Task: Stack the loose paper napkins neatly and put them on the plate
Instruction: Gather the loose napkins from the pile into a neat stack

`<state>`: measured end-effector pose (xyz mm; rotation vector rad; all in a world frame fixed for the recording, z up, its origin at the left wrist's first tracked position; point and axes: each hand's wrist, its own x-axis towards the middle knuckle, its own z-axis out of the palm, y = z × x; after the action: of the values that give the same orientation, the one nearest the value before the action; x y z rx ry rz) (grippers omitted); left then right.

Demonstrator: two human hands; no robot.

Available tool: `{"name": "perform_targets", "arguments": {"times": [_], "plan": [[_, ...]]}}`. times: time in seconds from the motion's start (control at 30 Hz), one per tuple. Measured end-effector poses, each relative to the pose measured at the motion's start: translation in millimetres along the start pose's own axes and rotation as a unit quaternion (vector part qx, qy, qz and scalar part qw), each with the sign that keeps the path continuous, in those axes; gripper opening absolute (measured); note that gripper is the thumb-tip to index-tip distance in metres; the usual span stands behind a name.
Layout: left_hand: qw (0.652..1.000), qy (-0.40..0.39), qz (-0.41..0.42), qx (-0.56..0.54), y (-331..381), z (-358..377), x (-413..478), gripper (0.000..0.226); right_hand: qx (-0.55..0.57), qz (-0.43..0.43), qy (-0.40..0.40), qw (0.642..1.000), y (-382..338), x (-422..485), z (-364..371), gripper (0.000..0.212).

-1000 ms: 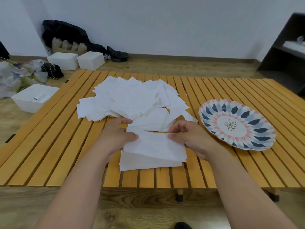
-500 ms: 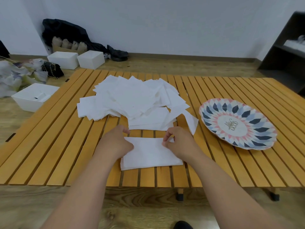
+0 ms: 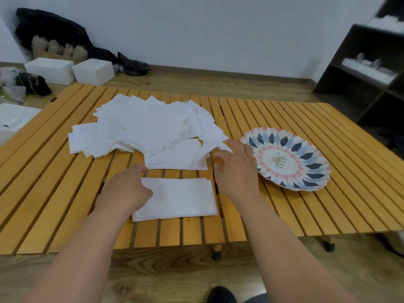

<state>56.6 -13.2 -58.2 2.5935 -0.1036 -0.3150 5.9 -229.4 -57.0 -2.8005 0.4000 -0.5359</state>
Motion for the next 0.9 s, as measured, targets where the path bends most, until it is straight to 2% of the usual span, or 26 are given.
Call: {"name": "perform_targets", "arguments": {"times": [0.23, 0.33, 0.43, 0.6, 0.7, 0.77, 0.9], "plan": [[1.000, 0.002, 0.010, 0.002, 1.3, -0.3, -2.9, 0.053, 0.023, 0.006, -0.041, 0.999, 3.1, 2.7, 4.3, 0.045], [1.000, 0.004, 0.014, 0.001, 1.7, 0.6, -2.9, 0.053, 0.053, 0.008, -0.020, 0.998, 1.9, 3.6, 4.1, 0.044], [1.000, 0.015, 0.024, -0.009, 4.3, -0.5, -5.2, 0.050, 0.099, 0.000, 0.034, 0.995, -1.7, 4.4, -0.6, 0.040], [0.981, 0.131, 0.135, -0.038, 13.6, -3.1, -10.4, 0.045, 0.133, -0.046, 0.118, 0.983, -14.3, 2.8, -13.6, 0.030], [0.970, 0.133, 0.193, -0.059, 24.8, -0.1, -16.8, 0.045, 0.139, -0.078, 0.132, 0.978, -20.7, 1.5, -15.2, 0.028], [0.965, 0.115, 0.201, -0.121, 32.8, 2.1, -21.6, 0.047, 0.160, -0.092, 0.125, 0.975, -22.9, 0.9, -14.6, 0.026], [0.954, 0.134, 0.195, -0.186, 36.5, 0.5, -21.5, 0.032, 0.242, -0.091, 0.039, 0.965, -23.9, 0.5, -15.0, 0.022]]}}
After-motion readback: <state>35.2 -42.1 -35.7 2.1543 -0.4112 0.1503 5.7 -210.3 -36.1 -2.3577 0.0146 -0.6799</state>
